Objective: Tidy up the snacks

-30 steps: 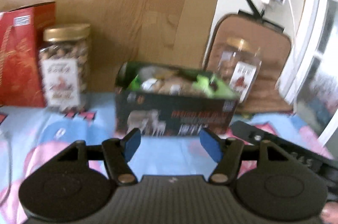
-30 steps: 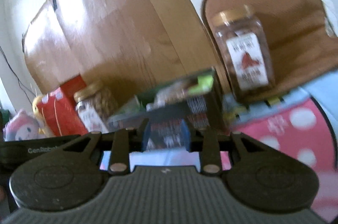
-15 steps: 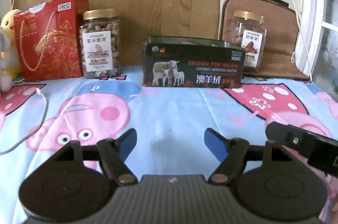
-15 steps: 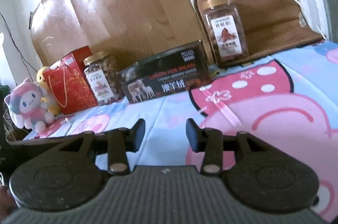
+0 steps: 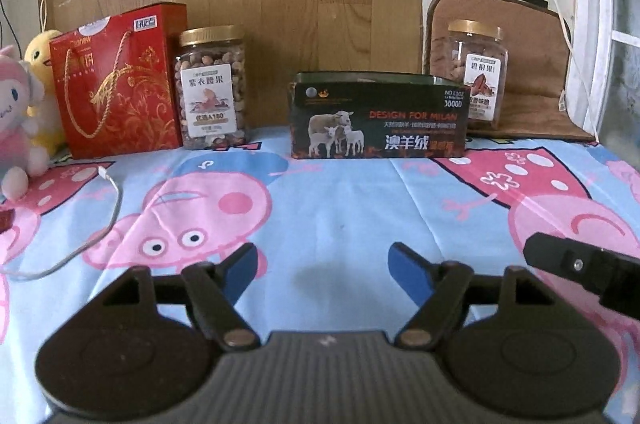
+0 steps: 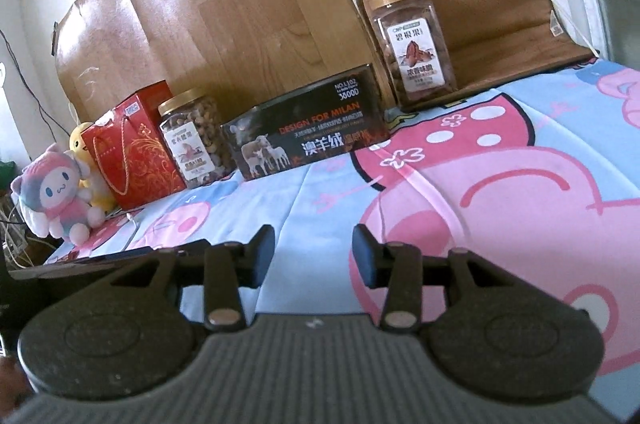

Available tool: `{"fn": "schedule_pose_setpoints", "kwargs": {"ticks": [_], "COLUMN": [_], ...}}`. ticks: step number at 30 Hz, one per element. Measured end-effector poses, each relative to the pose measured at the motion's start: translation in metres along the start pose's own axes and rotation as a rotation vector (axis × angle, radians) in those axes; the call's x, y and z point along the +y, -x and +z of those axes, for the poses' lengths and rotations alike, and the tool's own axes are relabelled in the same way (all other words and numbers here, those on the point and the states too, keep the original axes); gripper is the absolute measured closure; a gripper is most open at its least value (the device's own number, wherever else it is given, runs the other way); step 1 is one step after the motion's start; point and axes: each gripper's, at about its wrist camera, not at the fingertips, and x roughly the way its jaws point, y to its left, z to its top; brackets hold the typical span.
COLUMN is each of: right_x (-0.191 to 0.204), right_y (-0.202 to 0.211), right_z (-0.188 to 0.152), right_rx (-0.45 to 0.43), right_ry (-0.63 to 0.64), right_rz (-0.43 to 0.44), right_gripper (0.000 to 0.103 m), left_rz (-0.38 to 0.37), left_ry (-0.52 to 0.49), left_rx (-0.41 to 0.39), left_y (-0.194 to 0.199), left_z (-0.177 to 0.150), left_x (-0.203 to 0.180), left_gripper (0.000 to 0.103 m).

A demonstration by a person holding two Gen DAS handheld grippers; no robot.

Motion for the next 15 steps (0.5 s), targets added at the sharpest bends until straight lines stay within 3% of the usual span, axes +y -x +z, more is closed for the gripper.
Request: {"fn": "schedule_pose_setpoints", "kwargs": {"ticks": [15], "right_x": [0.0013], "right_y": [0.0024], "right_z": [-0.0022], "right_rx": [0.001], "right_ry": [0.007], "right_rz": [0.035], "right_gripper": [0.053], "left_rz": [0.029], "left_ry": [-0.01], "left_rx": [-0.012], "left_y": [0.0027], "left_z": [-0.0022], "left_x": [-0.0007], "left_gripper": [0.021]}}
